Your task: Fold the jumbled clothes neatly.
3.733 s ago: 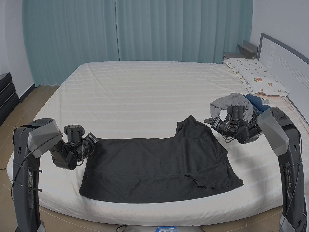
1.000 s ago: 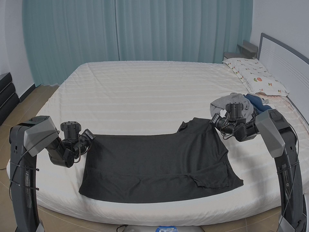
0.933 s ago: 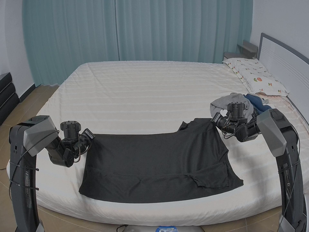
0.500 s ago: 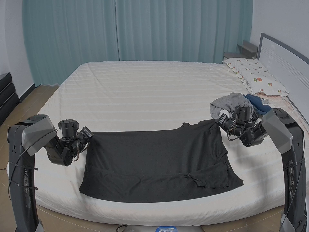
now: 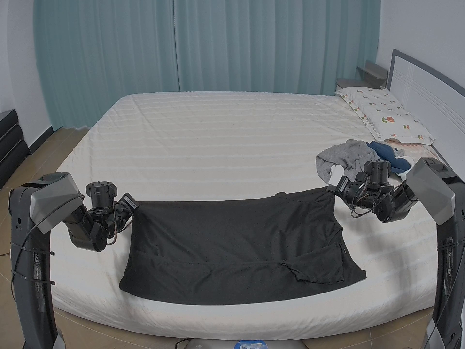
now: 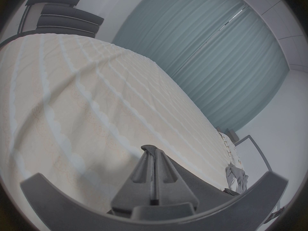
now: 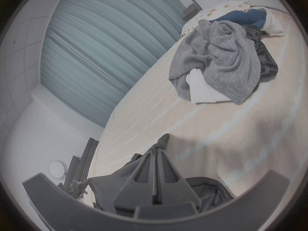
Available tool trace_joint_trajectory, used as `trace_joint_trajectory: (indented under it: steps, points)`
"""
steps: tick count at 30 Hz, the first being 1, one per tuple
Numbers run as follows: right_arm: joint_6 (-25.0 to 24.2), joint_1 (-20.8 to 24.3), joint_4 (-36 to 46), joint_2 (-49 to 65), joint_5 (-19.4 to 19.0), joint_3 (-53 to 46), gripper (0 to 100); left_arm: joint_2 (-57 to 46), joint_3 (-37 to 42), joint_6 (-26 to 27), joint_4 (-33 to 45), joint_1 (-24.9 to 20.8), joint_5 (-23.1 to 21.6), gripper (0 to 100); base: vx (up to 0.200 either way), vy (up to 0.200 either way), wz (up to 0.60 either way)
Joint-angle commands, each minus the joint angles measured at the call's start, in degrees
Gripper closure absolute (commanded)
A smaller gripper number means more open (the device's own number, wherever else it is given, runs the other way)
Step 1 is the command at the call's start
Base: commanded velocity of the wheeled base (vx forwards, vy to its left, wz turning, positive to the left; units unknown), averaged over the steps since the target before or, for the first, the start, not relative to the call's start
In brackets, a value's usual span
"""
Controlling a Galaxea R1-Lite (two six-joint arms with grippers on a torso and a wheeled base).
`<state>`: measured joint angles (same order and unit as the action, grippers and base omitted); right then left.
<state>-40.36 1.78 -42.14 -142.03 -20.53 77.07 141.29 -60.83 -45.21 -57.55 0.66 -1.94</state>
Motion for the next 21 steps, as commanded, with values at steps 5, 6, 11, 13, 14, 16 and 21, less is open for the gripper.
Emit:
trace_joint_trajectory:
  steps: [5, 6, 11, 13, 14, 16, 21]
  points:
    - [1.60, -0.37, -0.31, -0.44, -0.13, -1.48, 100, 0.39, -0.17, 1.62, -0.02, -0.04, -0.26, 100, 0.000, 0.000, 0.00]
    - [1.60, -0.37, -0.40, -0.79, -0.13, -1.31, 100, 0.48, -0.34, 1.71, -0.02, -0.04, -0.35, 100, 0.000, 0.000, 0.00]
    - [1.25, -0.11, -2.51, -3.16, 0.84, 1.51, 100, 1.71, -2.54, 1.18, -0.90, -0.13, -0.17, 100, 0.000, 0.000, 0.00]
    - [1.08, -0.11, -4.09, -4.04, 1.63, 1.94, 100, 2.85, -3.07, 1.18, -1.86, -0.22, 0.18, 100, 0.000, 0.000, 0.00]
    - [1.08, -0.11, -4.35, -4.22, 1.90, 1.94, 100, 3.38, -3.15, 1.18, -2.39, -0.22, 0.27, 100, 0.000, 0.000, 0.00]
    - [1.08, -0.11, -4.53, -4.39, 2.07, 2.03, 100, 3.91, -3.15, 1.18, -3.09, -0.22, 0.18, 100, 0.000, 0.000, 0.00]
    - [0.99, -0.20, -4.53, -3.87, 1.81, 1.07, 100, 5.14, -2.80, 1.27, -3.88, -0.31, 0.18, 100, 0.000, 0.000, 0.00]
